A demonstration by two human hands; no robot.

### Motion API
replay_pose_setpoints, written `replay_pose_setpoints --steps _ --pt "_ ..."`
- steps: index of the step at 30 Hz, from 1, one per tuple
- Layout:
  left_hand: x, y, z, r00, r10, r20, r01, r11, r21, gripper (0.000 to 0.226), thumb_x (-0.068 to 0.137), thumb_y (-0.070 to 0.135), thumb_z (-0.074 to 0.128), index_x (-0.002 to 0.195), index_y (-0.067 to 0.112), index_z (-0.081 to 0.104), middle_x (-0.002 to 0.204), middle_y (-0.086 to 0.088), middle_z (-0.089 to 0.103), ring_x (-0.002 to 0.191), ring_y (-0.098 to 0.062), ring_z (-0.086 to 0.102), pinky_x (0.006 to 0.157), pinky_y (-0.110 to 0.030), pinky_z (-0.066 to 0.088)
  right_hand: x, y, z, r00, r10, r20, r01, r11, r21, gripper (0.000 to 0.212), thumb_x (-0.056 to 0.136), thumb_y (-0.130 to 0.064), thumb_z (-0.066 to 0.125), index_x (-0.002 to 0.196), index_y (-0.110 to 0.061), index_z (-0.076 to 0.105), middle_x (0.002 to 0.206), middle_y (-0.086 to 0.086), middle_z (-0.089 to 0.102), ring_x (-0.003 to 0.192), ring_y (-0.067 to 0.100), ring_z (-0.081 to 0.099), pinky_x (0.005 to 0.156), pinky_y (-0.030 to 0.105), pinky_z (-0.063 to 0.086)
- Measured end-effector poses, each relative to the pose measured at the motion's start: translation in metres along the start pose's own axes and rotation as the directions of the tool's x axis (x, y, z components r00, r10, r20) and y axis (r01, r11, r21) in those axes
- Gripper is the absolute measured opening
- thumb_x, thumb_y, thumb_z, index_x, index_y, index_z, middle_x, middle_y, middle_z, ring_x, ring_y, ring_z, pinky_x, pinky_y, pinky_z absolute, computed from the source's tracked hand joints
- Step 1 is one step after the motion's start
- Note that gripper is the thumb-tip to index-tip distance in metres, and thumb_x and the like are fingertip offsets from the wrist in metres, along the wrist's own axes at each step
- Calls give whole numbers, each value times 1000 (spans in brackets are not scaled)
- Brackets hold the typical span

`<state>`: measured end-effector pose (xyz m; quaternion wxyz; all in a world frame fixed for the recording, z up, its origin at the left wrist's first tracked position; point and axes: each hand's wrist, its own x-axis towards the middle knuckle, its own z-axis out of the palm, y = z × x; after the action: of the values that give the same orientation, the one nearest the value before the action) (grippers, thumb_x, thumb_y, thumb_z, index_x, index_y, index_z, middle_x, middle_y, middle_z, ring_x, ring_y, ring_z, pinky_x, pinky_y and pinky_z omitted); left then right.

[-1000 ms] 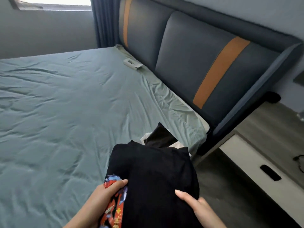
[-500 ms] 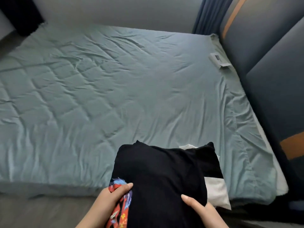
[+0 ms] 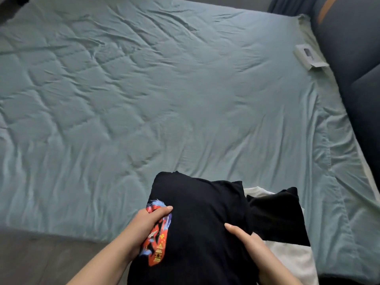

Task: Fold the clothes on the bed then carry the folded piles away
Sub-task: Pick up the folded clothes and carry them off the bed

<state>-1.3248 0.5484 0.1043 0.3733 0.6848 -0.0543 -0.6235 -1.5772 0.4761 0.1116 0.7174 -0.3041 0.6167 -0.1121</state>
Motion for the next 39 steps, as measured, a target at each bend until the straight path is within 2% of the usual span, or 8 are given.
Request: replay_pose_setpoints --steps 6,13,21,24,30,33,35,39 --pt "83 5 -11 992 122 41 -122 992 9 40 67 43 80 70 17 49 61 -6 47 54 -16 49 49 -21 45 79 -3 -8 996 -41 81 37 998 54 46 73 -37 78 115 -20 67 110 1 73 101 18 70 81 30 56" --pt "185 -71 -4 992 -88 -90 93 994 59 27 75 37 78 76 12 67 65 -9 67 56 -19 64 59 -24 51 187 77 -11 986 87 -139 -91 995 -28 52 78 -38 76 124 -19 61 101 -10 69 91 9 66 65 18 50" --pt "166 -115 -17 993 -5 -115 14 997 74 38 82 54 63 100 21 65 72 9 73 64 -4 68 54 -20 49 158 118 -9 952 -62 -299 -15 969 -247 83 73 -72 54 139 -22 48 138 -6 52 131 15 45 103 25 31" --pt "165 -119 -10 993 50 -109 -34 988 152 39 78 54 68 105 28 65 81 14 73 74 -3 68 59 -19 49 165 120 -4 953 -105 -285 9 947 -321 72 88 -62 47 144 -17 41 144 -1 48 137 18 39 113 32 29" --pt "169 -124 -6 915 179 -362 -11 907 420 39 73 62 67 94 29 62 83 13 71 89 -10 66 73 -30 48 162 110 -12 915 -238 -327 52 871 -489 29 94 -46 49 109 -22 55 103 -12 61 111 21 54 78 21 30" --pt "162 -120 -4 887 202 -415 112 778 619 61 72 67 63 111 23 50 104 0 64 104 -28 60 86 -39 48 159 102 -11 899 -312 -307 23 733 -680 43 94 -29 58 133 -14 46 132 11 54 123 27 47 87 27 34" --pt "159 -110 0 760 483 -436 77 599 797 79 74 71 55 134 22 38 132 -5 53 122 -29 50 96 -45 42 156 87 2 773 -576 -266 108 532 -840 59 91 -27 60 144 -18 36 142 10 44 130 26 40 104 35 34" --pt "177 -83 44 536 844 -24 -254 189 949 71 91 55 33 153 25 13 160 -5 17 146 -21 16 117 -40 9 184 58 39 545 -807 229 418 24 -908 59 95 -38 45 150 -23 30 156 2 32 145 19 26 119 39 16"
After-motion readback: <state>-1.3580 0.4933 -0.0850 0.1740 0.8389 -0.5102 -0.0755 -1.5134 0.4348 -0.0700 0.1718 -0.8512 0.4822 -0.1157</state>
